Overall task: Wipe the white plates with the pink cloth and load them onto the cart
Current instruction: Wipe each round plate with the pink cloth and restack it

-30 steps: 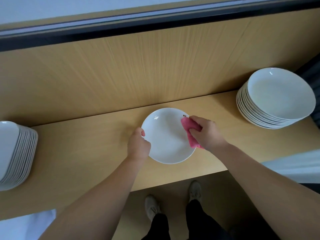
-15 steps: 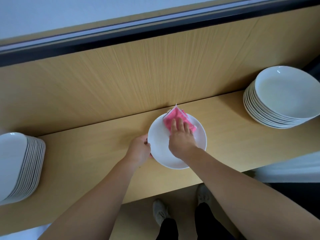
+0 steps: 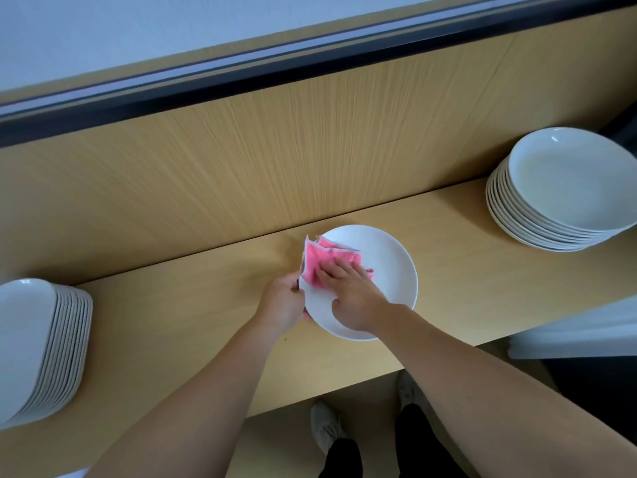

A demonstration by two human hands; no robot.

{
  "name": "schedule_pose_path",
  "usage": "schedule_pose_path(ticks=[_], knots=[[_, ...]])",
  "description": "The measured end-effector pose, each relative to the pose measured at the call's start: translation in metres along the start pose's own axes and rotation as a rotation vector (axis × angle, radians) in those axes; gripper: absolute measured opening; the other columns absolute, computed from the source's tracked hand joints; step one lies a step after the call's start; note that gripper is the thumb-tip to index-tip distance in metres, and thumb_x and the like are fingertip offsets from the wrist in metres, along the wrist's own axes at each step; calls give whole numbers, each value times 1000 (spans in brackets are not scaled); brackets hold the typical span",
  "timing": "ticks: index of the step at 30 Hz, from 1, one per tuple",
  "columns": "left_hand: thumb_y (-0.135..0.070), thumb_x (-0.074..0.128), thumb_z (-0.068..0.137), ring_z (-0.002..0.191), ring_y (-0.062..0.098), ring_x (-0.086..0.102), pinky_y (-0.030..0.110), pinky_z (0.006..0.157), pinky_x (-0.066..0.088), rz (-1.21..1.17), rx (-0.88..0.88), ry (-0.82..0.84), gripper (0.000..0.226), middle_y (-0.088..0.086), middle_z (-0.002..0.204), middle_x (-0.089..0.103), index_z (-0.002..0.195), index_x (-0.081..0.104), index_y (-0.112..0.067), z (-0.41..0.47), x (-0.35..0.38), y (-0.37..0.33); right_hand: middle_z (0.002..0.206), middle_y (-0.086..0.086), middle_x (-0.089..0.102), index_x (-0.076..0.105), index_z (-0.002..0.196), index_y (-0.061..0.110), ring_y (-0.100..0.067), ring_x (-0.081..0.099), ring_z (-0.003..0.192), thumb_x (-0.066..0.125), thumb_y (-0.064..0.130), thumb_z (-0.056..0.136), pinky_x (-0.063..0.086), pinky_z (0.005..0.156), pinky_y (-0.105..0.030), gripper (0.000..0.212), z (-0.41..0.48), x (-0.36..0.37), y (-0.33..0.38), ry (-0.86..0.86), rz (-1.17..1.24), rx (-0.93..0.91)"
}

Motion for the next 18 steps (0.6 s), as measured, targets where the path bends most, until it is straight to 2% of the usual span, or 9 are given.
schedule_pose_path(ticks=[3, 6, 8, 10, 12, 14, 15, 18], knots=[[-6, 38, 96, 71, 26, 70, 41, 62, 61, 35, -51, -34, 27, 23, 92, 68, 94, 64, 0, 7, -5, 4, 160, 4, 22, 40, 148, 21, -15, 2, 150, 38, 8, 89, -10, 119, -39, 60, -5, -1, 2, 21, 30, -86], [-25, 39, 101, 68, 29, 71, 36, 54, 58, 37, -87, -62, 35, 27, 93, 67, 96, 60, 3, 13, -8, 4, 143, 3, 49, 62, 127, 18, -16, 28, 141, 30, 17, 83, 8, 118, -44, 54, -3, -9, 2, -66, 89, -122], [-31, 40, 102, 70, 29, 72, 36, 56, 59, 4, -112, -58, 36, 20, 90, 70, 95, 61, -2, 13, -7, 3, 143, -3, 47, 55, 132, 17, -25, 34, 138, 35, 17, 87, 15, 116, -46, 49, 2, -12, 0, -129, 50, -58], [-23, 37, 102, 75, 30, 72, 37, 59, 60, -13, -118, -34, 31, 19, 93, 70, 96, 61, -5, 14, -5, 3, 155, -8, 27, 36, 147, 17, -30, 23, 143, 35, 21, 95, 8, 117, -52, 52, 4, -3, 2, -100, -49, 29], [-13, 36, 101, 78, 32, 72, 37, 59, 60, 18, -107, -7, 29, 23, 96, 69, 99, 61, -1, 16, -3, 2, 161, -7, 12, 20, 153, 20, -31, 7, 148, 14, 39, 96, -4, 117, -55, 61, 4, 11, 5, -28, -136, 68], [-11, 37, 100, 76, 32, 72, 37, 59, 60, 47, -89, -12, 27, 26, 97, 69, 99, 62, -1, 17, -4, 0, 162, -4, 14, 21, 154, 23, -30, 4, 149, -8, 51, 82, -8, 116, -55, 82, 0, 13, 6, -44, -130, 12], [-12, 39, 100, 76, 33, 71, 39, 59, 60, 63, -80, -26, 25, 26, 96, 69, 96, 63, -4, 18, -5, -2, 161, -2, 17, 25, 152, 25, -30, 5, 149, -8, 53, 80, -8, 117, -55, 85, -4, 12, 5, -58, -114, -32], [-16, 47, 97, 81, 38, 69, 50, 70, 59, 206, -26, -105, 20, 22, 91, 68, 84, 63, -16, 27, -9, -10, 162, 2, 14, 31, 151, 28, -23, -3, 150, 14, 59, 90, -14, 117, -50, 70, -15, 14, 0, -6, -96, -136]])
Point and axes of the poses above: each hand's wrist, its own z-axis towards the middle knuckle, its own x-axis out of the palm, y = z × x, the point moved 8 cm from there along z, towards the middle knuckle
